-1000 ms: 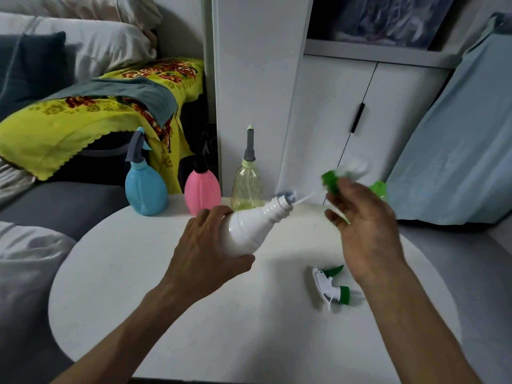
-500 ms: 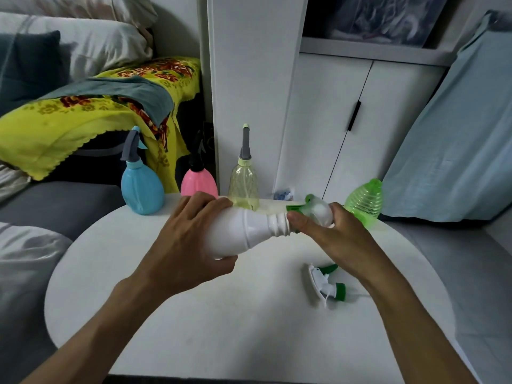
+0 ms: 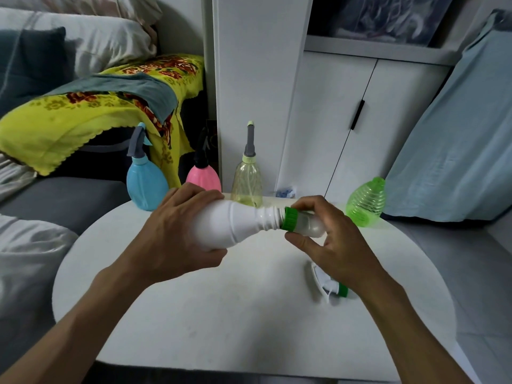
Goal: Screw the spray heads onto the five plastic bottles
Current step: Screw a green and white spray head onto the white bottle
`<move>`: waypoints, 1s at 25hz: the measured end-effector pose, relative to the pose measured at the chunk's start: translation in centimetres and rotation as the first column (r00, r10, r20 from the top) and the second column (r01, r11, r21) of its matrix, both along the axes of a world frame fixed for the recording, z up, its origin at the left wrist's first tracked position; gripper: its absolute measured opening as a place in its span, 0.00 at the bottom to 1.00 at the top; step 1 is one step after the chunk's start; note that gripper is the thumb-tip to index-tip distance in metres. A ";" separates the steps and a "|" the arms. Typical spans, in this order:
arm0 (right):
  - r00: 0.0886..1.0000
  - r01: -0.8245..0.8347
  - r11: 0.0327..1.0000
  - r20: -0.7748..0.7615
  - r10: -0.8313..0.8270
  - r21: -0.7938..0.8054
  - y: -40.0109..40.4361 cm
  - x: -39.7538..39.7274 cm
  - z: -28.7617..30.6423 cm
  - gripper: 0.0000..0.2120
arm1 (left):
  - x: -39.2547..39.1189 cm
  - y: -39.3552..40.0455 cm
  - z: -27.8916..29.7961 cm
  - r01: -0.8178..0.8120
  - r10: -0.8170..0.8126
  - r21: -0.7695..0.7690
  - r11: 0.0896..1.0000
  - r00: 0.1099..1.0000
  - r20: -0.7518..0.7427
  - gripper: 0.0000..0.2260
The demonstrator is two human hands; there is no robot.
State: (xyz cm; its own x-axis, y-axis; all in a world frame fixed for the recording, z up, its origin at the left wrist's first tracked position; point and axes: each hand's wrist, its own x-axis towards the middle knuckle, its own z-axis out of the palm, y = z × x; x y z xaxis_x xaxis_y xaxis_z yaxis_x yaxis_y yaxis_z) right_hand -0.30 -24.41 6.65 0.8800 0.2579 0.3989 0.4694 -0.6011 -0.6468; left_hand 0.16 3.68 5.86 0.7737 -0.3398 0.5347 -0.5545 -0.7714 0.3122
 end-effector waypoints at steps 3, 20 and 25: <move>0.999 -0.045 0.997 0.016 0.044 0.068 0.1 -0.2 0.0 0.16 | -0.2 0.2 0.1 0.023 -0.023 0.041 0.999 1.000 0.000 0.36; 0.973 -0.222 0.951 -0.016 0.231 0.215 -0.8 -0.8 1.1 0.16 | -0.8 -0.1 1.0 0.074 -0.073 0.053 0.996 0.997 -0.010 0.36; 0.988 -0.141 0.969 -0.025 0.149 0.203 -1.2 -1.0 1.2 0.17 | -0.8 -0.4 0.9 0.069 -0.070 0.050 0.996 0.998 0.010 0.36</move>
